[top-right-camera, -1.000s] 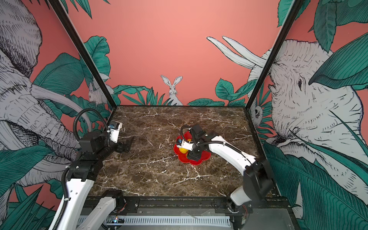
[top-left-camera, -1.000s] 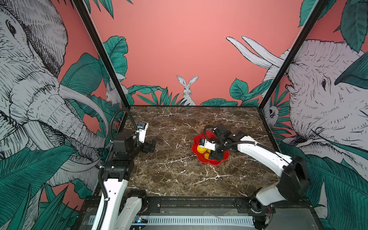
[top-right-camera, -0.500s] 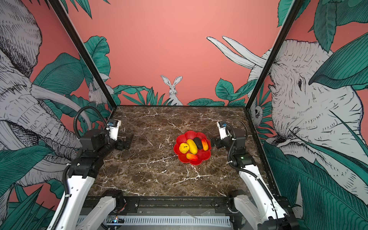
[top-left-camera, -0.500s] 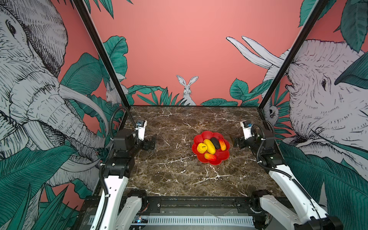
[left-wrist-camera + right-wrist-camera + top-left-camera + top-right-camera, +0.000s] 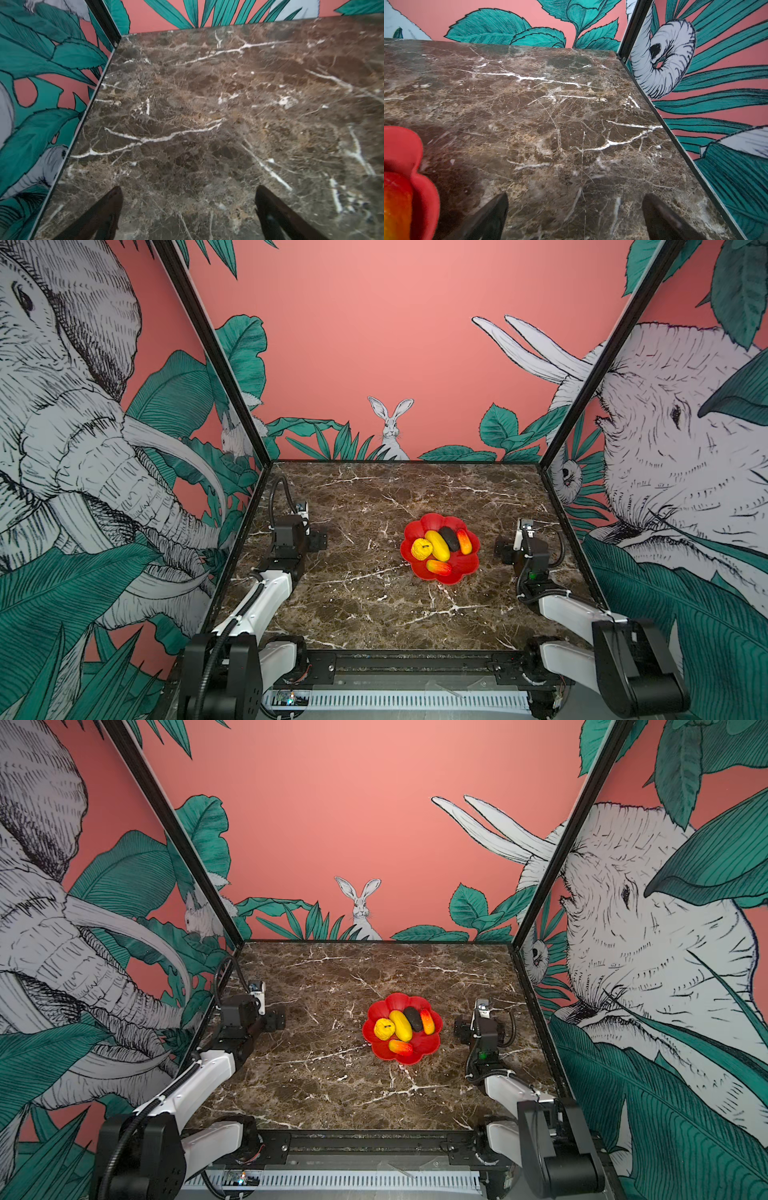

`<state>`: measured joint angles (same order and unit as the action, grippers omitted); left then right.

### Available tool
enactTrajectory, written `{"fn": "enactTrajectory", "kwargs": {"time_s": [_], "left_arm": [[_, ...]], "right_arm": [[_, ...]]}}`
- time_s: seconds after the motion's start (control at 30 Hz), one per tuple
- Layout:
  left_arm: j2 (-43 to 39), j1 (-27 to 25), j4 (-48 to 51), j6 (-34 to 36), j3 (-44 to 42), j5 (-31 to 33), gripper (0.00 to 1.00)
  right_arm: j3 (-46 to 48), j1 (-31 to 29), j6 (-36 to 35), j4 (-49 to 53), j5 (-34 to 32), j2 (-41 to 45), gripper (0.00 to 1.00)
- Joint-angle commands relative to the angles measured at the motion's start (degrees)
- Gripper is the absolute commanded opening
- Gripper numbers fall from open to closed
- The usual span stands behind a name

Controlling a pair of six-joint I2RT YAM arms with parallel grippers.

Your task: Place and organize the fake fruits in the fruit bowl

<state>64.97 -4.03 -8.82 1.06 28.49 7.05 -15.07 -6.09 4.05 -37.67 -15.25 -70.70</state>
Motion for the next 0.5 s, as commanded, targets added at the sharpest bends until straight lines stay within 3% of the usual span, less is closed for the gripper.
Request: {"fn": "enactTrajectory", "kwargs": {"time_s": [0.0,0.07,0.2,0.3,0.4,0.47], "left_arm": [[0.62,0.16,-16.58,2.34,-3.54,2.34,1.0],[3.01,0.12,-21.06,3.82,-5.65,2.93,1.0],[10.5,0.24,-31.48,4.2,-7.92,2.55,0.99],[13.02,0.25,-31.58,5.02,-5.84,0.95,0.99],[19.59,0.33,-39.51,4.58,-6.21,0.85,0.99],[23.44,0.28,-40.47,5.96,-4.52,-1.23,0.99]], "right_arm": [[-0.28,0.06,-2.01,-12.15,-1.96,-3.43,0.99],[-0.9,0.2,-2.82,-10.81,-2.28,-3.62,0.99],[1.54,0.39,-5.27,-27.02,-1.12,-12.64,0.99],[1.5,0.44,-6.22,-36.9,-0.3,-21.91,1.0],[-2.06,1.34,-4.63,-22.92,1.43,-17.1,0.99],[-5.47,2.13,-4.9,-19.67,3.24,-18.65,0.99]]}}
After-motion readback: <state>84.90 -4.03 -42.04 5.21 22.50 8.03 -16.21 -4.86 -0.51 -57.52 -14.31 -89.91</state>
